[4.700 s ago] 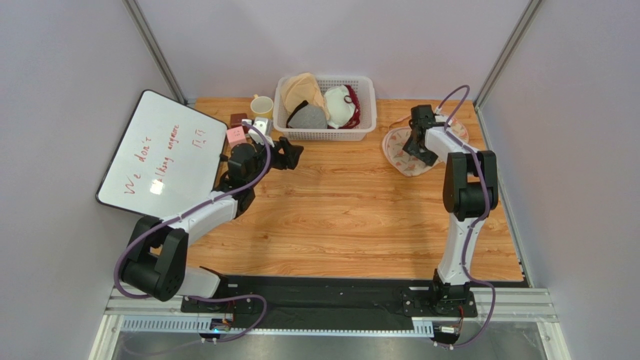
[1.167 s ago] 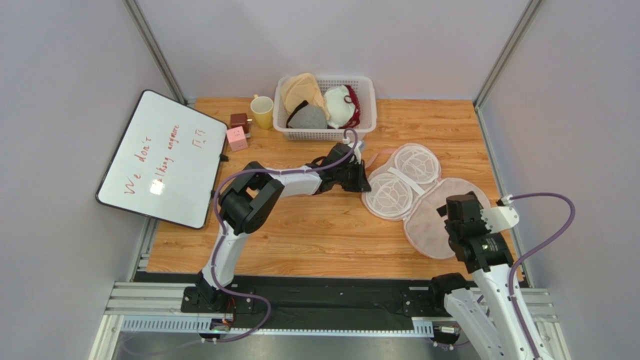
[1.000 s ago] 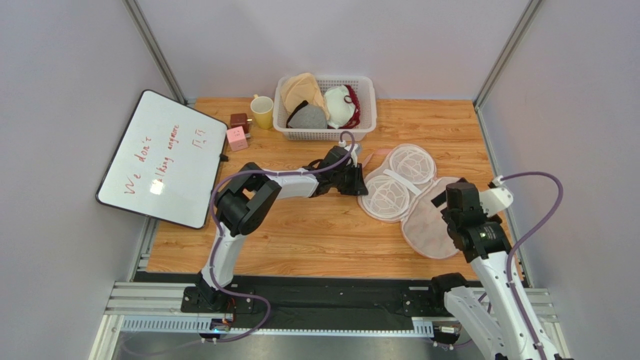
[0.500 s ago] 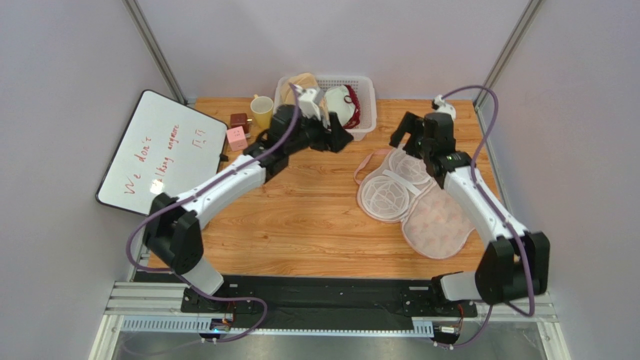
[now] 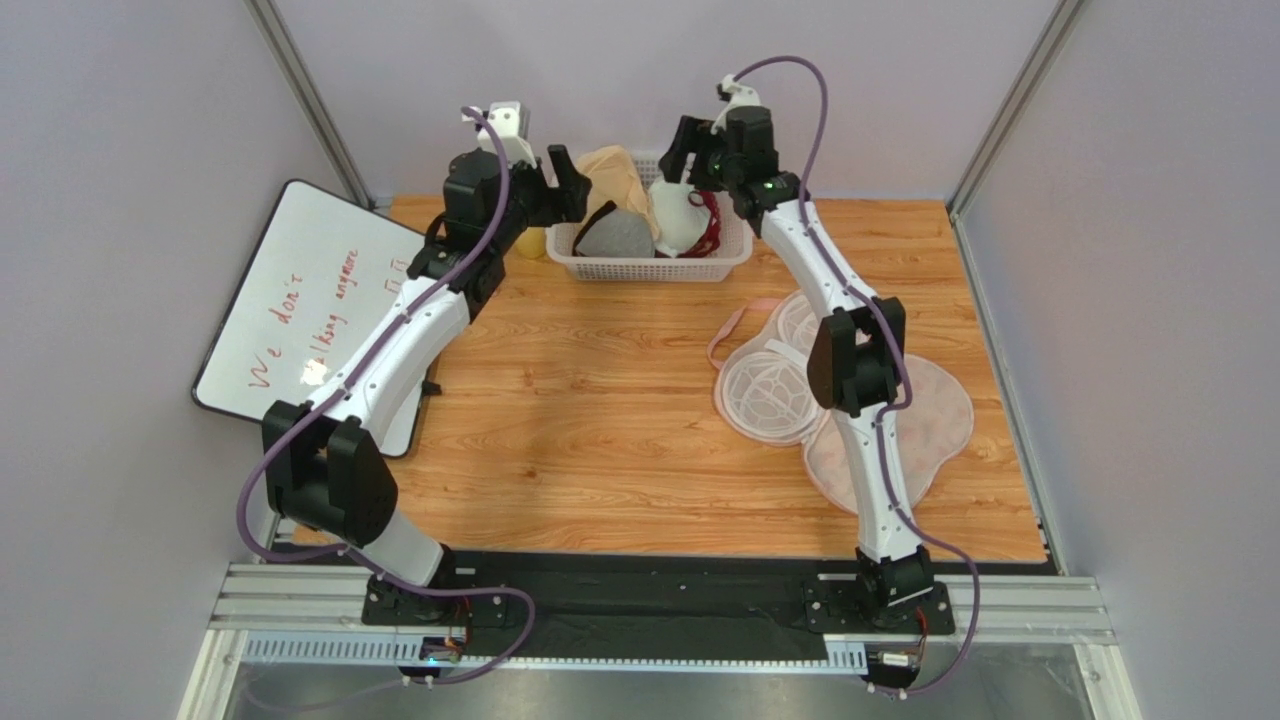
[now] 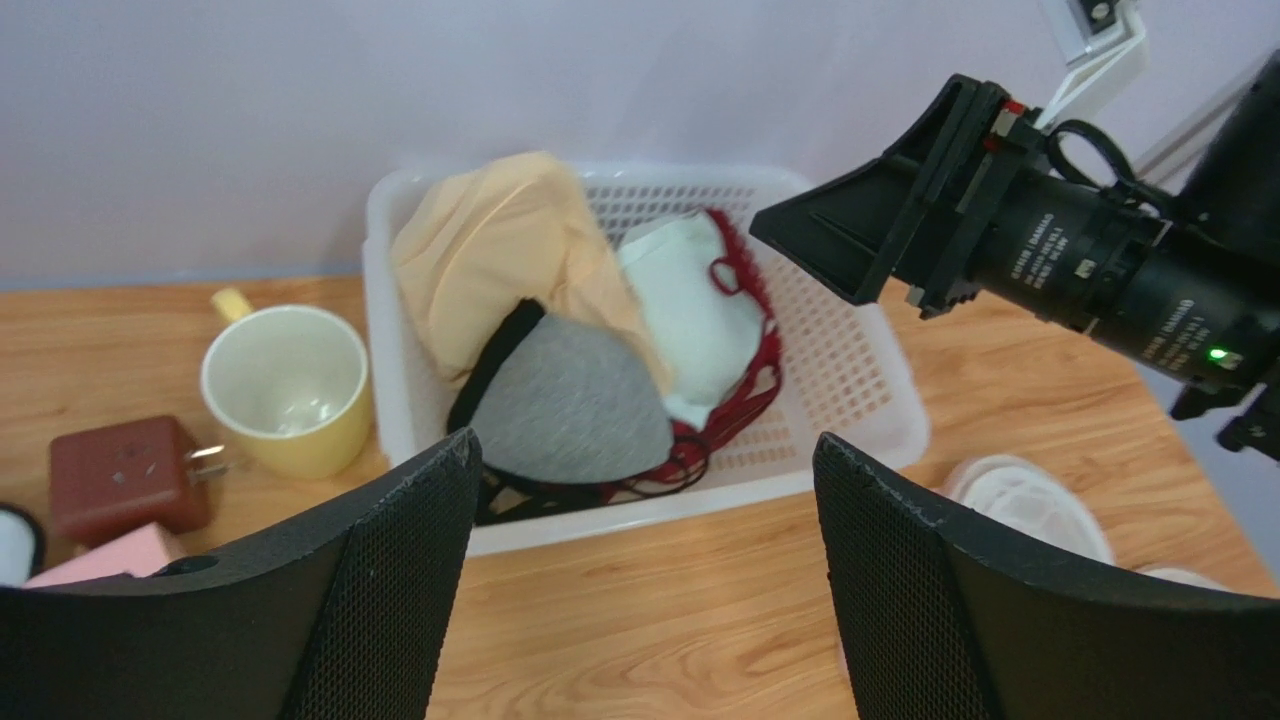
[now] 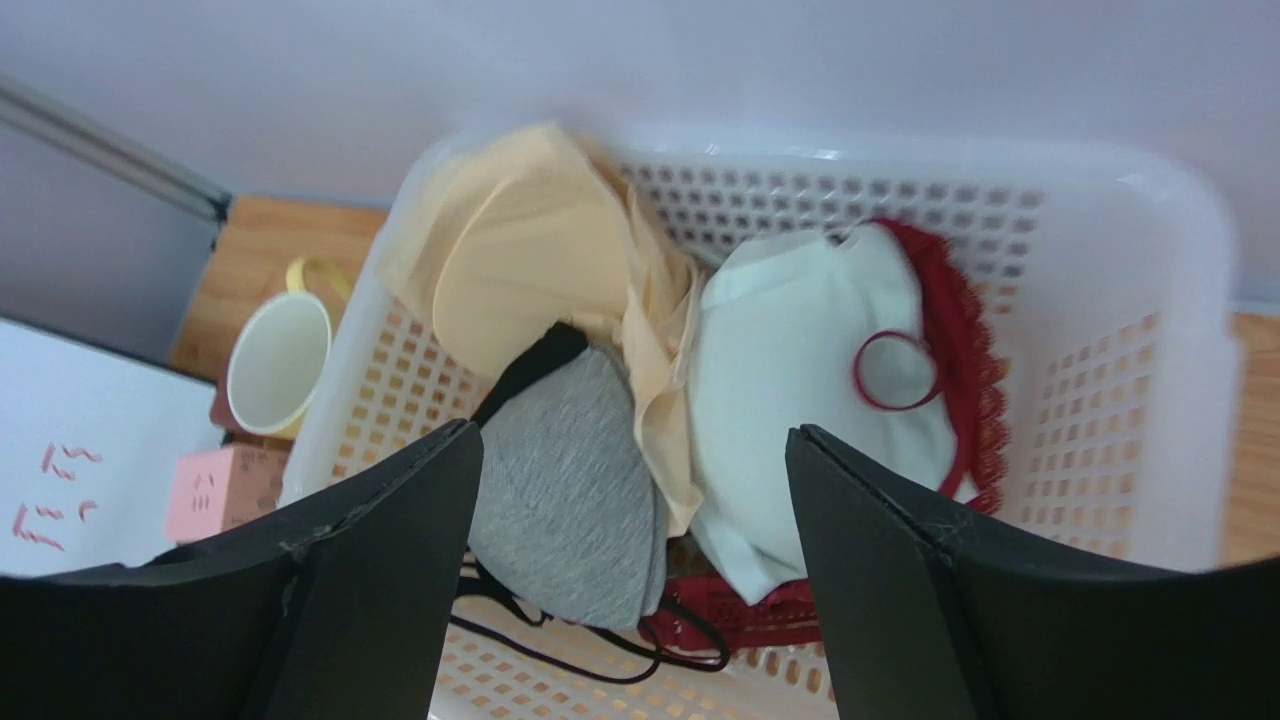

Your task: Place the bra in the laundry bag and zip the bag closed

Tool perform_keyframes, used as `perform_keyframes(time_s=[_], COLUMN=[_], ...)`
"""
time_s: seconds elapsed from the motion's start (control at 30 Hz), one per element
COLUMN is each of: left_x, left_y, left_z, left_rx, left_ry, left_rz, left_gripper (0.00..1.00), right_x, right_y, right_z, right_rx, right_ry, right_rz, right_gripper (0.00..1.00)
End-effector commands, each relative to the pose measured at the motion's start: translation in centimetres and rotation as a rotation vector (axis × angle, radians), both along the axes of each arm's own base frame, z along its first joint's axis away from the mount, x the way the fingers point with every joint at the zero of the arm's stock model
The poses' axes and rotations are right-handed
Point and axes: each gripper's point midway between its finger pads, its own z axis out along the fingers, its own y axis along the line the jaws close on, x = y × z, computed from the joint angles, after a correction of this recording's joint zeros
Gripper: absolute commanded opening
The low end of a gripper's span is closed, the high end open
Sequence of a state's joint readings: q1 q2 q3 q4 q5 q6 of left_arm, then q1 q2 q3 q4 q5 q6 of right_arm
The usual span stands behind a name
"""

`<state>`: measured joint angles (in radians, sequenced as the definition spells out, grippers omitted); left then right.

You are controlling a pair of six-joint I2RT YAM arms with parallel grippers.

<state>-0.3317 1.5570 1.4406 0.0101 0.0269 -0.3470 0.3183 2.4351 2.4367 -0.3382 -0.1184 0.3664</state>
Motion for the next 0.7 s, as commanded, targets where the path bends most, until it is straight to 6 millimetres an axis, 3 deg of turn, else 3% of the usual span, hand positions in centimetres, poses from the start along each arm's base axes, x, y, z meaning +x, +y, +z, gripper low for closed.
perform_keyframes(time_s=[0.0,0.13,0.4,0.67], left_x=[1.1,1.0,0.6,1.1], left_y=[2.7,2.7,2.2,2.5], left_z=[-4.8,-6.5,-7.4,-8.9], left_rx=[0.173,0.162,0.161,0.178], left_ry=[0.074,0.106,0.096,0.127], left_rz=[0.099,0.066,0.023,0.034], left_gripper=[0.86,0.86,0.86,0.85], right_x=[-1.6,-1.9,-3.6,-1.8], right_y=[5.3,7.3,11.5,10.3], right_z=[-0.9,-2.4,-7.5,-11.8], right_rx=[-0.087,-0.23,-0.355,-0.462], right_ry=[-0.074,-0.115,-0.107,-0.084], right_rz=[0.143,0.156,0.244,0.123], right_gripper=[0.8,0.8,0.8,0.79])
